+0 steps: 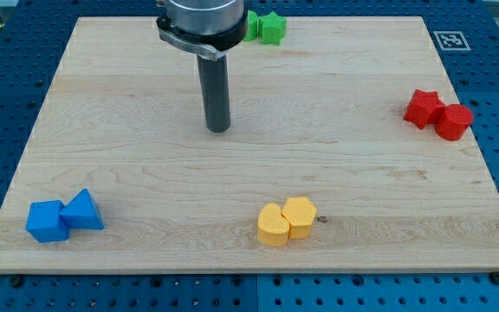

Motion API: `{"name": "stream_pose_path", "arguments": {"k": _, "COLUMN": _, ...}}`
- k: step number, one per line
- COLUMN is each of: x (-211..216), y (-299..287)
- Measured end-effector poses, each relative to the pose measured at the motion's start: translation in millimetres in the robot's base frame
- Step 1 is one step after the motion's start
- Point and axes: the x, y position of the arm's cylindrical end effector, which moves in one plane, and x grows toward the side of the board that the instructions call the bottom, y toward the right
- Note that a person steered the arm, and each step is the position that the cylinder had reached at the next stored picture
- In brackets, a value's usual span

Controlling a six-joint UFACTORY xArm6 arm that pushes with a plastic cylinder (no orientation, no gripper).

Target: Move the arm to the bottom left of the board

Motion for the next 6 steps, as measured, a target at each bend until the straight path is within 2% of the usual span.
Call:
{"name": "stream_pose_path", "arguments": {"k": 3, "x": 0.8, "y": 1.5}}
{"name": "stream_pose_path", "arguments": {"k": 4, "x": 19.4, "y": -0.3}}
{"name": "stream_pose_path", "arguments": {"k": 6, "x": 138.6, "y": -3.9}}
